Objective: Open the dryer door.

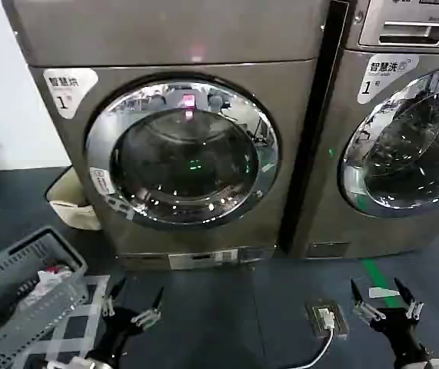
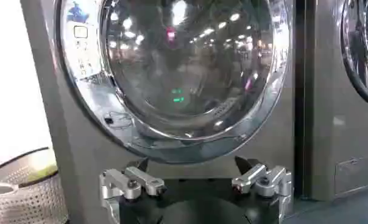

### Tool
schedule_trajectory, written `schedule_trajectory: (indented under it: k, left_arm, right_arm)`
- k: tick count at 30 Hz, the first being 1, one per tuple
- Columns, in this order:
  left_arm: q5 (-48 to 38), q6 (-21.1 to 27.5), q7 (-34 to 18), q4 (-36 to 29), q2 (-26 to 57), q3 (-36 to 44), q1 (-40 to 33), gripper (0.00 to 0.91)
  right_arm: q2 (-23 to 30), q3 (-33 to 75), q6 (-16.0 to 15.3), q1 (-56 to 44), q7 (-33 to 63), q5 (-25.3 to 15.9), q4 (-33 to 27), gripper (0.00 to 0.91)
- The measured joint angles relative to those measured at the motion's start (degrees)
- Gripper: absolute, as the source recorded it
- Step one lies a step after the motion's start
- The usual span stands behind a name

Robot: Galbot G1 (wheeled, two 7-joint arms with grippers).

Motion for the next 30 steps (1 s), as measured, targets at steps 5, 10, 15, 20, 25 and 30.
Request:
schedule_trajectory:
  k: [5,10,15,20,25,30]
  left_arm:
    - [-0.08,0.04,0.00,-0.57,-0.03,0.02,0.16,0.907]
    - [-0.07,0.02,0.01,-0.78,0.15,-0.02,0.41,0.907]
    - [-0.06,0.01,0.05,-0.84,0.08,-0.02,0.58,0.907]
    - [-0.07,-0.03,0.07,-1.11,-0.01,0.06,0.79,0.907]
    - [-0.04,-0.02,0.07,-1.38,0.00,0.04,1.07,0.907]
    - [0.27,0.10,0.08,-1.91,-0.03,0.09,1.23,0.907]
  right_arm:
    - [-2.93,-1.93,-2.23,1.95,-1.11,2.40,0.06,0.907]
    - [-8.94,-5.05,-5.97,6.37,-1.67,4.84,-0.91,0.907]
    - [-15.76,-9.43,-7.76,13.10,-1.71,10.09,-2.67,0.907]
    - [-22.75,-15.16,-9.52,21.17,-1.41,16.70,-4.28,0.907]
    - [-27.91,-23.89,-9.38,30.28,-3.02,20.05,-7.03,0.907]
    - [-29.98,-33.79,-8.67,40.68,-5.62,20.46,-10.64,0.907]
